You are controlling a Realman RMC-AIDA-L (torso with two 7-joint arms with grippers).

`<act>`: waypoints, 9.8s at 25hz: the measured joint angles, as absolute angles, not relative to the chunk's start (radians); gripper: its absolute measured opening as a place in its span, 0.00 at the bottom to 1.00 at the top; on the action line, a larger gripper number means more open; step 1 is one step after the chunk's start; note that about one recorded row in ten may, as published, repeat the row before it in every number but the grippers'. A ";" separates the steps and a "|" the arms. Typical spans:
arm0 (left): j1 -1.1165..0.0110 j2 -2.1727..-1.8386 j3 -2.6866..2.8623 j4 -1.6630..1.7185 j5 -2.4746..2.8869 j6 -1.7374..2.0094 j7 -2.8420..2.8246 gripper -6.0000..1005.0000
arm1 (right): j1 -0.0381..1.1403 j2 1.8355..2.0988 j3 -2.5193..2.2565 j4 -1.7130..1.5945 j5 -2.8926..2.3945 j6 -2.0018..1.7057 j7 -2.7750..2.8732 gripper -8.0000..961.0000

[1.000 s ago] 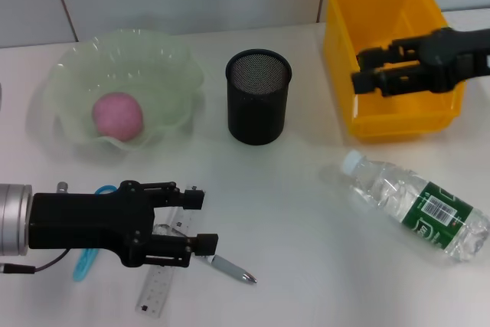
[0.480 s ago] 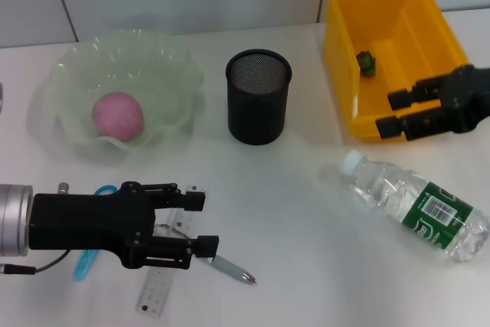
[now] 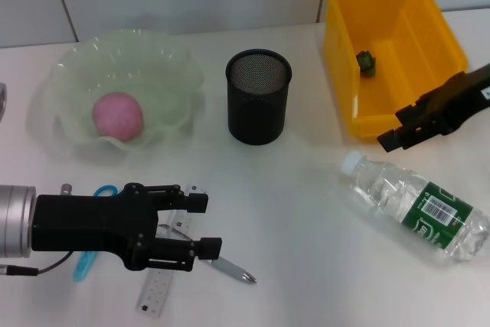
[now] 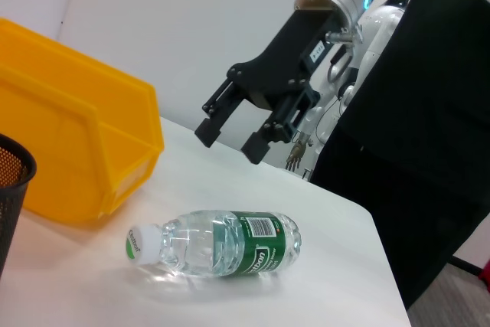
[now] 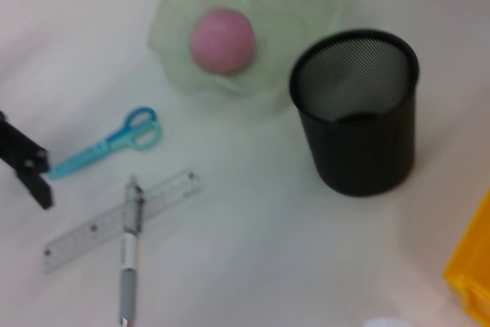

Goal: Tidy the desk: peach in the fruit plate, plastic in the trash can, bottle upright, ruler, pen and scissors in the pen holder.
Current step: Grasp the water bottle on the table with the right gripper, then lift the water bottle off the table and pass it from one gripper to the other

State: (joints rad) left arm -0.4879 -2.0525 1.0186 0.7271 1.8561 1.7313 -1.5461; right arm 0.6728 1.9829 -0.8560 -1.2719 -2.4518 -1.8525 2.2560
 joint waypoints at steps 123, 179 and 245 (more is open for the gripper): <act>-0.483 -2.056 1.015 0.727 1.855 1.735 -1.524 0.81 | 0.858 2.078 -1.209 -0.935 -2.897 -1.632 2.511 0.78; -0.496 -2.055 0.965 0.727 1.839 1.775 -1.526 0.81 | 0.623 2.077 -1.125 -1.311 -2.399 -1.674 2.262 0.78; -0.555 -2.072 0.896 0.577 1.546 1.762 -1.377 0.80 | 0.577 2.080 -1.007 -0.759 -1.657 -1.634 1.478 0.78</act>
